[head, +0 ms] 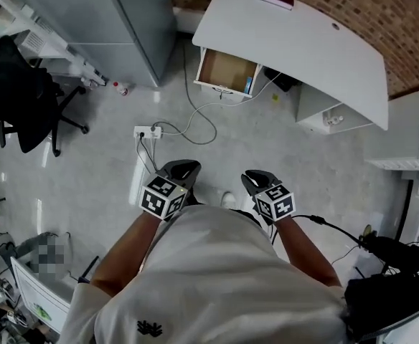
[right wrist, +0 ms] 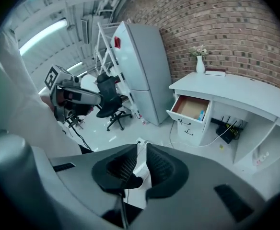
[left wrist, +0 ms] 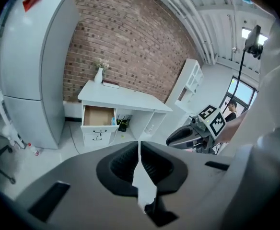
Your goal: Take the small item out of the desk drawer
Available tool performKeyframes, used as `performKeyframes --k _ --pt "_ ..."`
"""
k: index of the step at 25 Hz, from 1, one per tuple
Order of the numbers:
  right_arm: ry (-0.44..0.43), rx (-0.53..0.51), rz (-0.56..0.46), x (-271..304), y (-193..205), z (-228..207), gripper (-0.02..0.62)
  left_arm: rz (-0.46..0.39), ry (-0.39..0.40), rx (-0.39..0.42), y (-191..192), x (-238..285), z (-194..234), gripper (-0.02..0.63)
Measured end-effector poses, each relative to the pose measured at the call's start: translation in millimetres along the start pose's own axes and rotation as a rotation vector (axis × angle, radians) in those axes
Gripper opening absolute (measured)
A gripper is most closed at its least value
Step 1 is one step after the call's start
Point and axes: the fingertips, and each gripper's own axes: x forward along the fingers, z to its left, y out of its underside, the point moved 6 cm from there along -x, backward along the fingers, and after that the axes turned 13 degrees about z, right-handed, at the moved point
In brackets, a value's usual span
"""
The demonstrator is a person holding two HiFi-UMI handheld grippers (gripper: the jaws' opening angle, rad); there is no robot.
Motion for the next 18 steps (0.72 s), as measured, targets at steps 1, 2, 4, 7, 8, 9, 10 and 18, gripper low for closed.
performKeyframes --k 1,2,4,7,8,9,10,18 --pt "0.017 0.023 -0.010 8.9 -17.1 -1.0 0.083 0.001 0.014 0.006 -8.3 -5.5 19.1 0.025" --pt "0.035 0.044 -0.020 17.3 -34.3 -2.5 0.083 0.002 0.028 0.009 -15.8 -11.5 37.8 0.025" --pt "0.079 0.076 -0.035 32.6 -66.3 -7.1 0.083 0.010 0.052 0.019 -28.1 -23.9 71.6 0.025" --pt "0.142 0.105 -0.049 53.9 -104.9 -16.1 0.083 0.038 0.068 0.050 -35.8 -38.8 116.1 0.025" --pt "0.163 0.114 -0.052 61.8 -115.7 -19.5 0.083 0.049 0.068 0.054 -35.2 -41.6 131.6 0.025" --pt "0.183 0.125 -0.049 69.6 -124.4 -22.8 0.083 0.059 0.067 0.049 -32.9 -43.6 146.0 0.025" --pt "0.198 0.140 -0.044 76.8 -131.1 -26.7 0.083 0.068 0.067 0.039 -30.3 -44.8 158.1 0.025" --pt "0.238 0.249 0.007 133.7 -179.1 -114.6 0.095 0.081 0.050 -0.065 -59.7 -19.6 208.9 0.025"
